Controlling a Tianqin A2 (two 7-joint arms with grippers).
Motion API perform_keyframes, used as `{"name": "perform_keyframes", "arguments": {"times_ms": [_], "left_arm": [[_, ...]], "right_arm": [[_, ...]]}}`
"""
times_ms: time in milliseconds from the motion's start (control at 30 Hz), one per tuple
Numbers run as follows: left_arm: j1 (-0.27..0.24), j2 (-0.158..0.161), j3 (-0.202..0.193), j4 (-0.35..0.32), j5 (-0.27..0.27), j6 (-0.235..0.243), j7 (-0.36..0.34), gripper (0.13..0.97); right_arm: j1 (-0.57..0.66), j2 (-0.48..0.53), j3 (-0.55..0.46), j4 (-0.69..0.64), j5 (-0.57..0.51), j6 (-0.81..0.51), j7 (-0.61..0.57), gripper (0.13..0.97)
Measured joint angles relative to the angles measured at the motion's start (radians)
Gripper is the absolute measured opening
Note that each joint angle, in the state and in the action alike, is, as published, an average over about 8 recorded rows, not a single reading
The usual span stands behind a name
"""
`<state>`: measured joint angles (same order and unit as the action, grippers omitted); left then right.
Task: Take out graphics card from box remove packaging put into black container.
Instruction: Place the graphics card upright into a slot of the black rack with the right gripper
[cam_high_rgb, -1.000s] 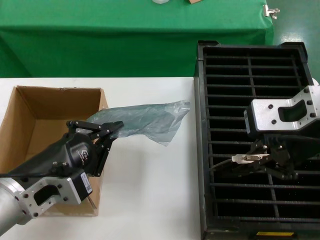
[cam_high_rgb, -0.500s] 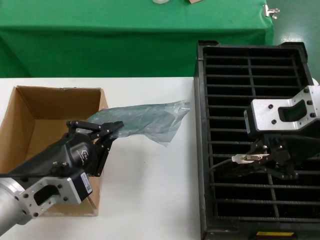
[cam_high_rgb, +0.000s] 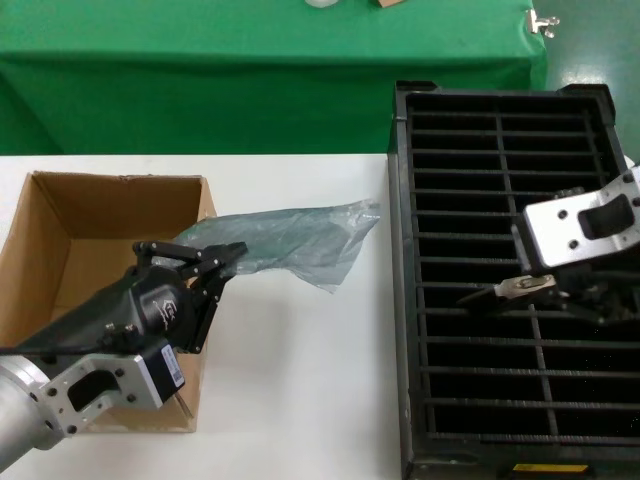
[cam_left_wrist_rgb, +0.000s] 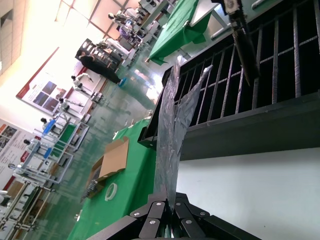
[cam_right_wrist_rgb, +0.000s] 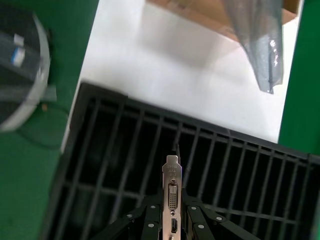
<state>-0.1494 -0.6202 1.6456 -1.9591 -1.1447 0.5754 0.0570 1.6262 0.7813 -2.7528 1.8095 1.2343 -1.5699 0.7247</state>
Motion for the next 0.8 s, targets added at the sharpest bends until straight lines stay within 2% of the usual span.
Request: {"name": "perform_keyframes", "arguments": {"times_ms": [233, 367, 600, 800], "left_arm": [[0.0, 0.0, 0.0, 0.0, 0.0, 0.0, 0.0, 0.139], [0.0, 0.0, 0.0, 0.0, 0.0, 0.0, 0.0, 0.139], [0.0, 0.0, 0.0, 0.0, 0.0, 0.0, 0.0, 0.139], [0.0, 0.0, 0.0, 0.0, 0.0, 0.0, 0.0, 0.139]], "right_arm": [[0.005, 0.018, 0.0, -0.01, -0.012, 0.0, -0.229, 0.189], [0.005, 0.026, 0.0, -0.006, 0.014, 0.0, -0.309, 0.189], [0.022, 0.039, 0.0, 0.018, 0.086, 0.0, -0.33, 0.189], [0.053, 0.05, 0.0, 0.039, 0.194, 0.0, -0.266, 0.189]]}}
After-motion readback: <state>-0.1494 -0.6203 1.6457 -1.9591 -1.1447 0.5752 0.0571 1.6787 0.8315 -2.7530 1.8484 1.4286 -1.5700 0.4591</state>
